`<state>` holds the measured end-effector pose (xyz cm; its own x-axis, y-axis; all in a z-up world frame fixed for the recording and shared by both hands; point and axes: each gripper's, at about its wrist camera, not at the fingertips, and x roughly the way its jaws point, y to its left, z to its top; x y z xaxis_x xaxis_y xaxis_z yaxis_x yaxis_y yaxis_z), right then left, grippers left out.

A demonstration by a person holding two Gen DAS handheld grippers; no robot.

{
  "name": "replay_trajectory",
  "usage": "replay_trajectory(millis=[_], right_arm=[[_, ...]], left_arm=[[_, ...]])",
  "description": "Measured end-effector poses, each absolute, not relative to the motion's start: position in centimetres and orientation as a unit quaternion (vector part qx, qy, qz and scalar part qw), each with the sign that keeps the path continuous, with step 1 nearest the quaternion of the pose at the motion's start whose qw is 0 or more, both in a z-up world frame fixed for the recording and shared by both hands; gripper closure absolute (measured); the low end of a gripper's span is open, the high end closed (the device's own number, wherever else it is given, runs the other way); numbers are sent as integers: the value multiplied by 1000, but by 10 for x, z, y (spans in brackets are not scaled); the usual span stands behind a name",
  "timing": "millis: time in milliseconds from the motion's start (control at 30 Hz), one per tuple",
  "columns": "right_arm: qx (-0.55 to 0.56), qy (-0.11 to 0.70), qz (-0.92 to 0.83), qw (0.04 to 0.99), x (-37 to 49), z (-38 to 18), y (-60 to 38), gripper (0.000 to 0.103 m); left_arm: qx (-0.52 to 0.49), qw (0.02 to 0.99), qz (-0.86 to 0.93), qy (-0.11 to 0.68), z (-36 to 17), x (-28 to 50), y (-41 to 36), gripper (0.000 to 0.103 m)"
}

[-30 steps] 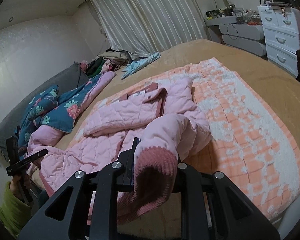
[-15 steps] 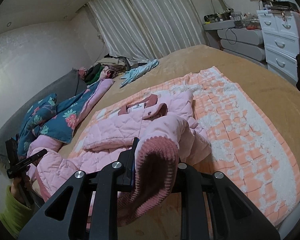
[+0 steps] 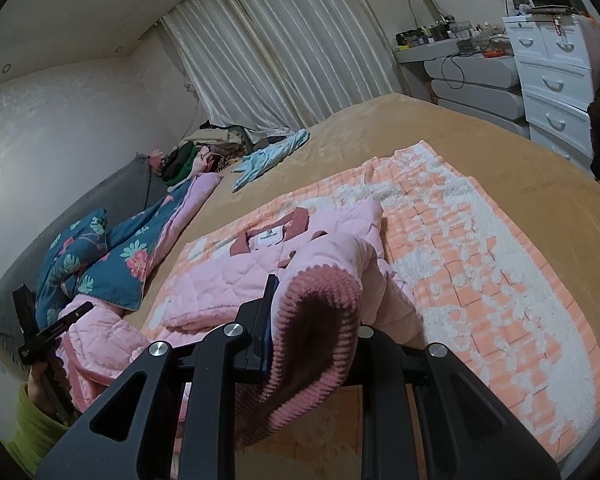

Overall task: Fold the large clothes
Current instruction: 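Grasp the hem with the right gripper while the left gripper holds its hem corner, then lift the hem with both grippers and fold it toward the collar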

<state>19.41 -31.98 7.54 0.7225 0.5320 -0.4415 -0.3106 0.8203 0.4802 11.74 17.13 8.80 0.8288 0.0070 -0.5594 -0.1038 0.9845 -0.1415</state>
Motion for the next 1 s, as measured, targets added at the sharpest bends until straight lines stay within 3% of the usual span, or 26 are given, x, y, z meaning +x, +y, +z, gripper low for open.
replay_trajectory(millis=[667,1000], right_arm=[[234,326,224,888,264,75,-323,84],[326,333,270,842,300,68,-330,70]], left_arm=[[-76,950,74,293,95,176,179,94],[-78,947,88,300,90,196,184,94]])
